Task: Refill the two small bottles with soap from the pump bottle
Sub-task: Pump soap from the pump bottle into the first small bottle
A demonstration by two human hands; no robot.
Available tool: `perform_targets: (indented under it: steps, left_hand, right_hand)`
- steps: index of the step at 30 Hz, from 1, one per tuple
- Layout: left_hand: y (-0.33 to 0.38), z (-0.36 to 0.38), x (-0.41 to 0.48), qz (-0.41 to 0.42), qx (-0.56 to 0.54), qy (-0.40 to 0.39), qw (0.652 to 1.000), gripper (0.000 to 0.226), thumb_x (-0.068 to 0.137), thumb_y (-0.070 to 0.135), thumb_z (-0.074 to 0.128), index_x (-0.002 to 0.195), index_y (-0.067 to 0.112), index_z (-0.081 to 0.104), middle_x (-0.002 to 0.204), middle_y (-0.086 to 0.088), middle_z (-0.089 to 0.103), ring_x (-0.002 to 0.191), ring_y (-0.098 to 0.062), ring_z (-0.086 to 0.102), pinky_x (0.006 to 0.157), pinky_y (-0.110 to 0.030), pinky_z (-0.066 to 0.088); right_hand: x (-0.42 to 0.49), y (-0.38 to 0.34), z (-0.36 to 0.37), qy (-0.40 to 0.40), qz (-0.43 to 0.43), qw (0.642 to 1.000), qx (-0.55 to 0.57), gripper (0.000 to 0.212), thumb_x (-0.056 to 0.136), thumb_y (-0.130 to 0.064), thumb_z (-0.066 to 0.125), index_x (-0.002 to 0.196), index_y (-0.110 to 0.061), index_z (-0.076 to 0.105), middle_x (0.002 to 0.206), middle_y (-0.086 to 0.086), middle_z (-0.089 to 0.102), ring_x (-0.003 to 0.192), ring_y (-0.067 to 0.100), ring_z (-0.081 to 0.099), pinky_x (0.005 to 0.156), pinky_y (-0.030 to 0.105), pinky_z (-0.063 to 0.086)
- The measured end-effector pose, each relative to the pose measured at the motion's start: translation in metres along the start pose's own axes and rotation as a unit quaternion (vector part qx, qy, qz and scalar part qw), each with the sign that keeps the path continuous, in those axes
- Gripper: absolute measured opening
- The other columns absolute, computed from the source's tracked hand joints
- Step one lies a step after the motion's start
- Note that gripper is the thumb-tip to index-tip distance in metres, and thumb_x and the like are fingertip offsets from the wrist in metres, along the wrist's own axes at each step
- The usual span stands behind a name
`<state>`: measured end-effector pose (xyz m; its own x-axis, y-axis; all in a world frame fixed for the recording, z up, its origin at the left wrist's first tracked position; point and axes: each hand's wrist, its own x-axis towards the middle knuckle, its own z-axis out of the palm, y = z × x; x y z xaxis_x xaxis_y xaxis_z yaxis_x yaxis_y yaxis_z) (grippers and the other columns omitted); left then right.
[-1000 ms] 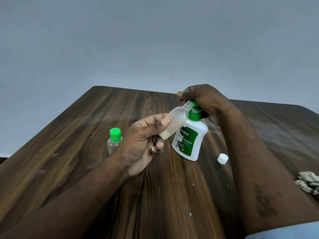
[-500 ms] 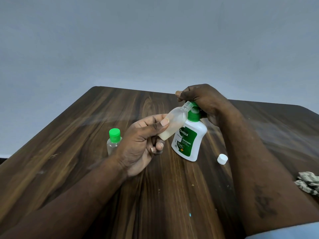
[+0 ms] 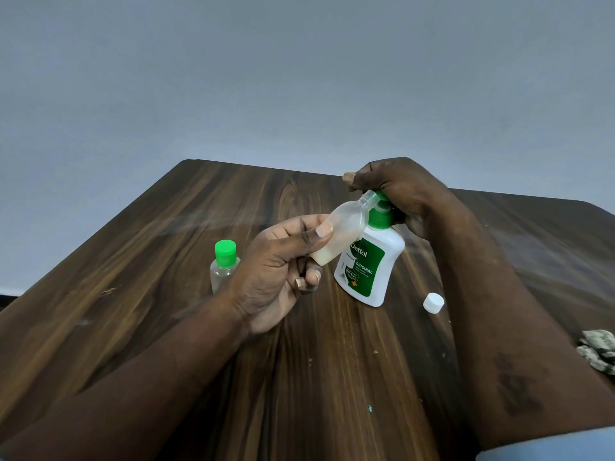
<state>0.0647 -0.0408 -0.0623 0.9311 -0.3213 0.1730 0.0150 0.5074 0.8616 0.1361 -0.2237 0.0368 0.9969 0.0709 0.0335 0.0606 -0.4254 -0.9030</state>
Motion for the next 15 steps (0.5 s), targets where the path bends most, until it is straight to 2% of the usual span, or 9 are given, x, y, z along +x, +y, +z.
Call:
perform_targets:
  steps: [2,5,9,15]
  left_hand:
    - [0.0006,0.0008,-0.0001,-0.001,-0.001,0.001,1.0,0.035,0.082,0.027,0.072,0.112,0.009,0.074,0.093,-0.01,0.068,0.045,-0.006,0.047,0.046,-0.022,0.024]
    - [0.0012,0.0013,0.0001,-0.002,-0.005,0.003,1.0,0.033,0.084,0.026,0.071,0.112,0.009,0.074,0.091,-0.01,0.068,0.044,-0.006,0.047,0.046,-0.022,0.024]
    - [0.0005,0.0014,-0.0004,-0.003,-0.001,0.003,1.0,0.036,0.081,0.028,0.073,0.112,0.009,0.074,0.09,-0.009,0.068,0.044,-0.006,0.047,0.048,-0.024,0.021]
    - [-0.0009,0.0013,0.0004,-0.007,-0.001,0.009,1.0,0.037,0.083,0.026,0.071,0.115,0.006,0.071,0.091,-0.01,0.068,0.043,-0.005,0.047,0.046,-0.023,0.021]
  right_hand:
    - [0.0,-0.0009,-0.0007,0.002,-0.009,1.0,0.001,0.021,0.091,-0.03,0.079,0.093,-0.011,0.071,0.061,-0.002,0.061,0.045,0.009,0.052,0.053,0.024,0.041]
    - [-0.0006,-0.0012,-0.0003,-0.001,-0.009,1.0,0.002,0.02,0.09,-0.03,0.079,0.093,-0.011,0.072,0.063,-0.001,0.061,0.049,0.011,0.051,0.058,0.028,0.04]
    - [0.0,0.0008,0.0008,-0.013,0.004,1.0,0.013,0.023,0.092,-0.024,0.078,0.076,-0.015,0.063,0.055,-0.006,0.06,0.043,0.007,0.053,0.051,0.02,0.043]
    - [-0.0006,0.0024,0.0007,-0.014,0.006,1.0,0.026,0.023,0.091,-0.023,0.079,0.074,-0.016,0.064,0.056,-0.005,0.062,0.045,0.008,0.054,0.051,0.02,0.044]
